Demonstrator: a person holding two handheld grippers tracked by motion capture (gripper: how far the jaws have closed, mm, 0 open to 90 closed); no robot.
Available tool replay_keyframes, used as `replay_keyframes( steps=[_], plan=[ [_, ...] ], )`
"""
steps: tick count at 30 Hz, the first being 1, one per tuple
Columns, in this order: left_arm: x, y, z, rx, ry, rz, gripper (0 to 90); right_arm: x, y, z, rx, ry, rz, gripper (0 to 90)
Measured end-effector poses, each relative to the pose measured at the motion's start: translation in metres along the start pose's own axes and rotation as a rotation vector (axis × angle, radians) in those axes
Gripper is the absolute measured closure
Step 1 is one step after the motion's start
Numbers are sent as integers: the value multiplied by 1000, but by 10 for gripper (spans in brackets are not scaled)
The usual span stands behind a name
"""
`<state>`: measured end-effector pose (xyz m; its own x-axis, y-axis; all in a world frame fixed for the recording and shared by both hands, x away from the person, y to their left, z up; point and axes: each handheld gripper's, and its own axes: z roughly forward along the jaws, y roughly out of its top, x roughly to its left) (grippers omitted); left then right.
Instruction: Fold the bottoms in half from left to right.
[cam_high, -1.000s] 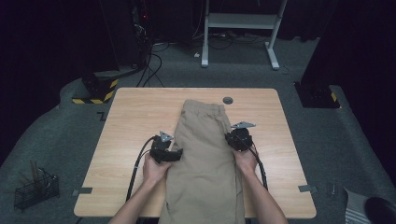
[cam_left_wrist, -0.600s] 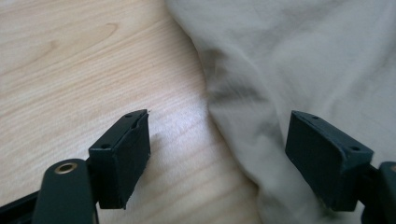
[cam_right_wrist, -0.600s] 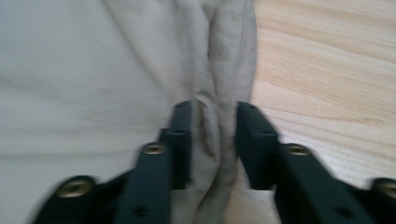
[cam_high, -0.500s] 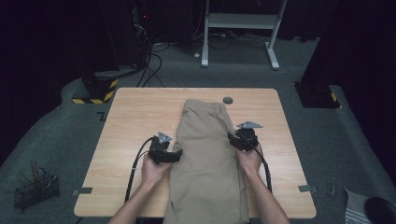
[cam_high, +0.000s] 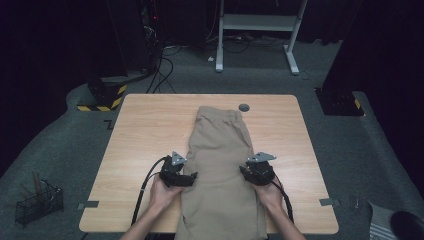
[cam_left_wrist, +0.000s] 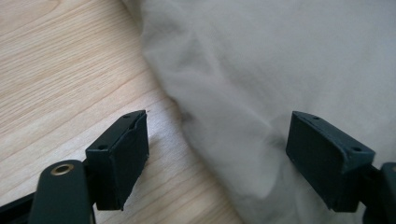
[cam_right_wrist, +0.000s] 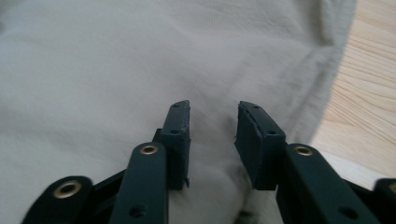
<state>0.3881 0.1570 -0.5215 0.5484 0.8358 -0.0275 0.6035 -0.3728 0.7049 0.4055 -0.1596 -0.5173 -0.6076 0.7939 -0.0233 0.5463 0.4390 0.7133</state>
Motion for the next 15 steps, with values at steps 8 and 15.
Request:
replay_keyframes(
  steps=[8,15],
  plan=[
    [19,5,-1,-56,-29,-107,222,-10,-1,-8,-85,-47,72,470],
    [34,12,8,-41,-21,-160,225,-29,1,-5,-94,-87,162,400]
  ],
)
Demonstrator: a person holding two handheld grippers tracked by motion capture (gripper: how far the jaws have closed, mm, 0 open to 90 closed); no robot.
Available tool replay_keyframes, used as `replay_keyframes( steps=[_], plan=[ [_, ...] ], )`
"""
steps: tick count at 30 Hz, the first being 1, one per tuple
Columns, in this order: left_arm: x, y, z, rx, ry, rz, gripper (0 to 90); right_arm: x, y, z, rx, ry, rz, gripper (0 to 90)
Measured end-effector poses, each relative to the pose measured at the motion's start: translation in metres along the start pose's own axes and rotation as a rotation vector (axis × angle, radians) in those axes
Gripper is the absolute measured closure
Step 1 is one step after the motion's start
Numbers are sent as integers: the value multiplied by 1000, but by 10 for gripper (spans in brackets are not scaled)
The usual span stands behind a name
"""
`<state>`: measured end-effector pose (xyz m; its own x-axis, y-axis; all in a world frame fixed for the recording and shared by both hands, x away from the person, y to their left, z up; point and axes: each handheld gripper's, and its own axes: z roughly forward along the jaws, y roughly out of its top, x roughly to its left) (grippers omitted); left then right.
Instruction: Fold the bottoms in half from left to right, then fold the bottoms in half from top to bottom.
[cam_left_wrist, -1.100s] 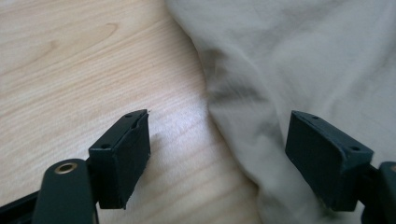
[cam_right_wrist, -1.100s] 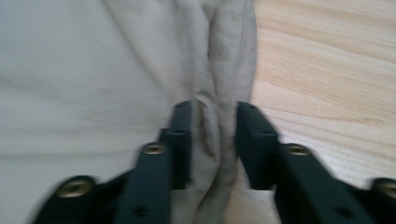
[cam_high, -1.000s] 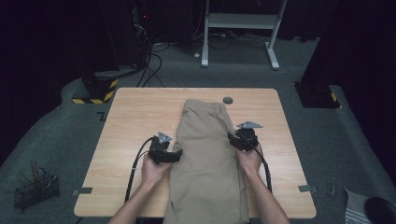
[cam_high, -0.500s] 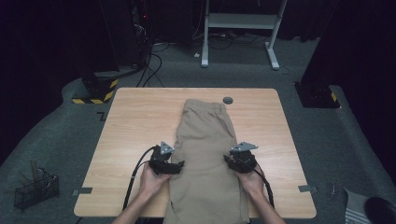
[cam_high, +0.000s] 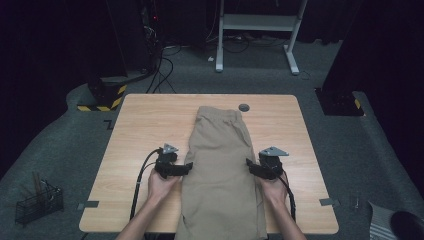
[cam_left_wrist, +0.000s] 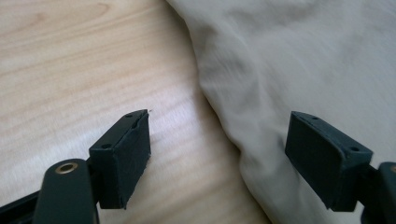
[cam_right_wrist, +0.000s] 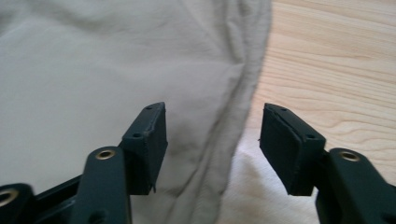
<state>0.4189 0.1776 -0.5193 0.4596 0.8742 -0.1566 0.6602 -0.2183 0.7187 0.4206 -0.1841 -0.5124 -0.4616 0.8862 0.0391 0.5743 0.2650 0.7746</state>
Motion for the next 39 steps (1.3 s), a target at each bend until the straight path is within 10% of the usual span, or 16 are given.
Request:
replay_keyframes(
  steps=[11,28,39],
  plan=[
    [0,18,18,26,18,-7,209,-12,10,20,62,-23,92,295],
    [-11,23,26,52,81,74,220,-7,18,31,107,-46,31,385],
    [-19,24,27,48,61,126,416,-3,20,30,126,4,-30,555]
  ],
)
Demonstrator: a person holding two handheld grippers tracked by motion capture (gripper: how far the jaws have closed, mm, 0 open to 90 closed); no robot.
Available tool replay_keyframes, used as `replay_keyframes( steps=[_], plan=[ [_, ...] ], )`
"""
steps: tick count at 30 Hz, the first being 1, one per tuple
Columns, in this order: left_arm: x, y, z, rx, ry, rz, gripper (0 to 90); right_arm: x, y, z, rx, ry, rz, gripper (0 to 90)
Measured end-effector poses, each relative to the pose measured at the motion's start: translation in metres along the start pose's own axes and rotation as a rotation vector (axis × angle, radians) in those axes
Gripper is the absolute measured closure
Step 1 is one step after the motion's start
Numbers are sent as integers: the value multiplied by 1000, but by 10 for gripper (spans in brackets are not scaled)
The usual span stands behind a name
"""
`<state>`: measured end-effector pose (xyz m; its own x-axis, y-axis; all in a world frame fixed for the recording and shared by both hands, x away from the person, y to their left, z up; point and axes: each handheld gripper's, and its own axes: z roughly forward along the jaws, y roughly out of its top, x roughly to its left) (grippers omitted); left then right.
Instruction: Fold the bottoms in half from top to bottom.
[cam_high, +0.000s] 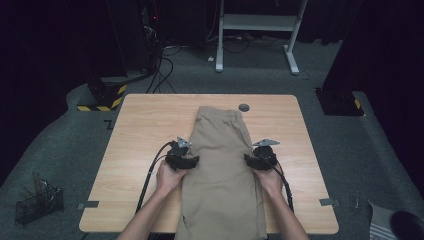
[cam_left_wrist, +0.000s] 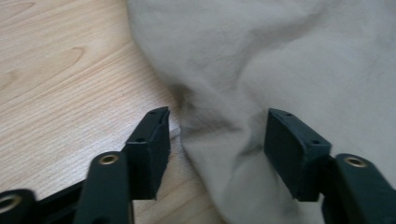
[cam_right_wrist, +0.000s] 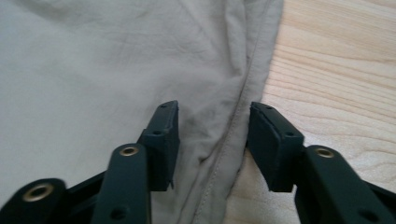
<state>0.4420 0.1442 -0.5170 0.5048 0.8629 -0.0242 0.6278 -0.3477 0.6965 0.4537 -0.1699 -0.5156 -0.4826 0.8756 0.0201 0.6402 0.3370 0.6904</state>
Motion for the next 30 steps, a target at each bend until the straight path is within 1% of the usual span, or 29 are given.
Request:
replay_keyframes(
  steps=[3,5,9,10,12,13,15,16,17,19,20,21,22,23,24,25,28,30],
  plan=[
    [1,-1,-1,-5,-13,5,469,0,0,-1,5,7,-6,568],
    [1,-1,-2,-6,-20,-2,504,1,-1,-1,4,7,-7,578],
    [0,-1,-2,-4,-22,4,573,2,-1,-2,3,11,-8,613],
    [0,-1,-3,-2,-23,1,577,2,-1,-2,4,12,-8,615],
    [2,0,-4,8,-41,-29,577,2,-2,-3,7,14,-3,598],
    [3,-1,-5,16,-39,-34,547,2,-2,-4,8,12,3,556],
    [4,-4,-7,14,-27,-57,420,2,-5,-6,6,0,5,497],
    [5,-6,-9,10,-31,-62,379,2,-7,-8,9,-6,9,474],
    [4,-9,-11,7,-38,-63,364,2,-8,-9,10,-4,13,463],
    [1,-11,-13,13,-40,-51,326,2,-11,-11,13,1,18,446],
    [-1,-11,-13,19,-43,-41,318,3,-12,-12,13,2,12,447],
    [-5,-11,-13,26,-41,-20,319,4,-12,-12,15,-2,9,451],
    [-9,-12,-13,26,-32,0,327,6,-13,-13,15,-10,1,467],
    [-13,-12,-13,18,-17,38,356,8,-13,-13,15,-9,3,495],
    [-16,-13,-12,2,-30,41,412,8,-13,-13,10,-4,-3,531],
    [-17,-12,-11,-8,-33,44,460,9,-13,-13,5,0,-6,578],
    [-15,-11,-8,-26,-32,33,583,12,-14,-12,-5,18,-13,676],
    [-14,-10,-6,-39,-33,31,638,12,-13,-12,-11,30,-18,723]
  ],
)
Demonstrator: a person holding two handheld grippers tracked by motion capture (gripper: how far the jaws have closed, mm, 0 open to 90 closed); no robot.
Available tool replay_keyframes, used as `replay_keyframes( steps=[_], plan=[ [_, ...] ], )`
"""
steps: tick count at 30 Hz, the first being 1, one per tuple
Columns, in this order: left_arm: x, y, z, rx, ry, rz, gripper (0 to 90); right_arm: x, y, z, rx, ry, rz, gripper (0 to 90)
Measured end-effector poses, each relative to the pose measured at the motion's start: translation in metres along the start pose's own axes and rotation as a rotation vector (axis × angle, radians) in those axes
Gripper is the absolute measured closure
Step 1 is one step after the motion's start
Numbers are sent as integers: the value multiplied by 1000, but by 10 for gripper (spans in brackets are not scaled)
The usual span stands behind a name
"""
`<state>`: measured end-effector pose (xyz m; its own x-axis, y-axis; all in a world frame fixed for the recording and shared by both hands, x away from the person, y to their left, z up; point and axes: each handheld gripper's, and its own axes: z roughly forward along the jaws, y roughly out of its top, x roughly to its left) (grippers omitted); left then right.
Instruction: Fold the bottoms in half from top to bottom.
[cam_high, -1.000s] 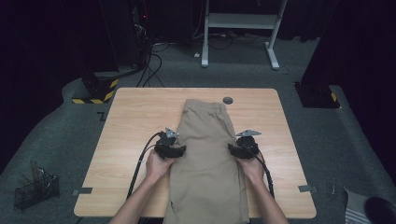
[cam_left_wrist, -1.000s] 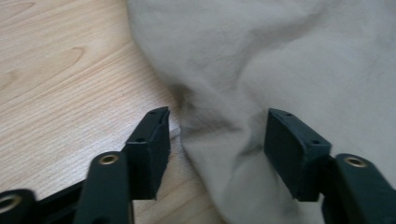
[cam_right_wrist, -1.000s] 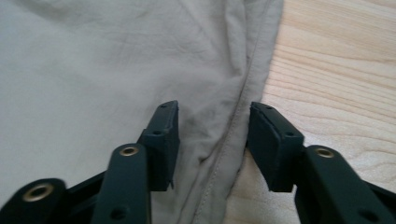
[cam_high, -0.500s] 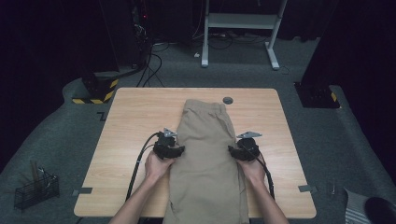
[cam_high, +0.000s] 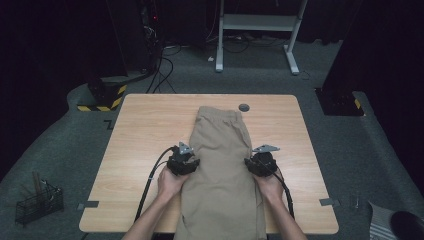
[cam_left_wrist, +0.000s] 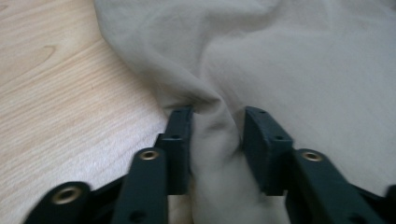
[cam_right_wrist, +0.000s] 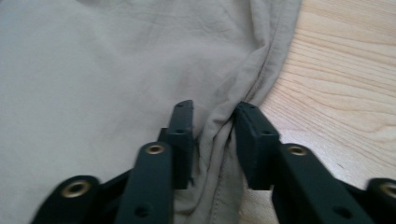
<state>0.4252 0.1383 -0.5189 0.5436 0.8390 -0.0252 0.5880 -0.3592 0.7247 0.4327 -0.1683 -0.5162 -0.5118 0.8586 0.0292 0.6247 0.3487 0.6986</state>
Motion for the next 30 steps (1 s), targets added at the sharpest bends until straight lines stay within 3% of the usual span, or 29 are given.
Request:
replay_keyframes(
  steps=[4,8,14,22,30],
  plan=[
    [6,0,2,-14,-18,-45,795,0,1,2,-7,25,14,826],
    [10,0,3,-20,-55,-86,863,0,1,3,-15,33,19,853],
    [13,0,0,-25,-71,-68,879,-1,1,2,-27,39,6,869],
    [19,9,-24,-99,-104,-45,881,0,7,-15,-104,42,-39,872],
    [23,12,-38,-146,-136,-65,882,4,16,-31,-167,47,-71,872]
  ],
)
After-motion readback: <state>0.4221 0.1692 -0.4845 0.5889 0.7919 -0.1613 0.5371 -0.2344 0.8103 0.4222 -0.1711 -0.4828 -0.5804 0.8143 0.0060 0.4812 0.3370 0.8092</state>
